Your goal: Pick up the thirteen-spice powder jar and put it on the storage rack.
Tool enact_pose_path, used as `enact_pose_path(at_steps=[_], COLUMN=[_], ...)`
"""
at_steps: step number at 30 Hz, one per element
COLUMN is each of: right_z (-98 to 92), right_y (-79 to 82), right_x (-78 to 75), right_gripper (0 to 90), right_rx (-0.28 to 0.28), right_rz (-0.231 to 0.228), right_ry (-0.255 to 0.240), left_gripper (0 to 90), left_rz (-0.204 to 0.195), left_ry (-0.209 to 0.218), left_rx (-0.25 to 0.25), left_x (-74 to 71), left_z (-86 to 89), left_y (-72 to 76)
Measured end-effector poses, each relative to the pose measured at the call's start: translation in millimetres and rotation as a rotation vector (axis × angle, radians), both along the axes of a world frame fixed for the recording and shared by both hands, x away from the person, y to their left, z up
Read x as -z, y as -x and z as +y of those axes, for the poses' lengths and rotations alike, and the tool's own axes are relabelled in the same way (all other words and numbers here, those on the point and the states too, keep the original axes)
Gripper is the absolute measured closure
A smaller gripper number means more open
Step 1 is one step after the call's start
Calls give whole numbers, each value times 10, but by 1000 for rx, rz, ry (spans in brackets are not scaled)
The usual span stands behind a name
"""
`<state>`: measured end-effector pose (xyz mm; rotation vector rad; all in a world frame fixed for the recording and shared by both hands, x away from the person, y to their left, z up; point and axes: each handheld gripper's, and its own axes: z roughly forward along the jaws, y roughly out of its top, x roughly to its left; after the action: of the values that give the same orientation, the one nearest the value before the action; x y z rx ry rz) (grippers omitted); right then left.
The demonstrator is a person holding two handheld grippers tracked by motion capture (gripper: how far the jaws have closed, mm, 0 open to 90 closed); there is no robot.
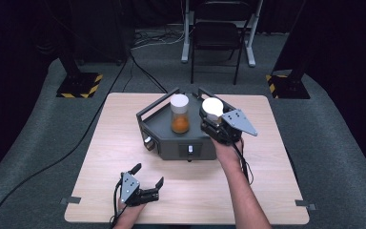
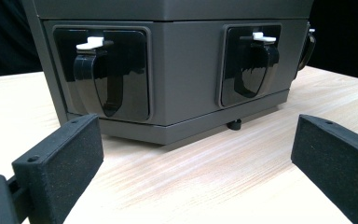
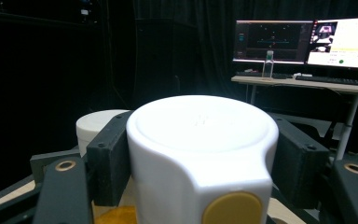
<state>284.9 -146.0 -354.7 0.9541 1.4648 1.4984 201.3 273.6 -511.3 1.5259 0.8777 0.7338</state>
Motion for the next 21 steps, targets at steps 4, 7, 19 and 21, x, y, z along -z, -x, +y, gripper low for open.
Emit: enact_pose_path(at_steps=[4,7,19,21], right_z=[71,101,126,156], right_y=[-27,-48,-206,-228], right_x=[-8,-16,14,18], right_gripper=[300,300,300,300], right_rx=[13,26,94,97], right_rz=[0,4,44,51], right_ry=[-4,4,-21,-10], left_gripper=[21,21,21,21], left_rz=[-1,1,9,8], left_ry=[0,5,18,17], left_rx=[1,1,6,7], left_x=[1,3,4,4], left_z=[-1,6,23,23], left_y=[1,-3,-15,-15])
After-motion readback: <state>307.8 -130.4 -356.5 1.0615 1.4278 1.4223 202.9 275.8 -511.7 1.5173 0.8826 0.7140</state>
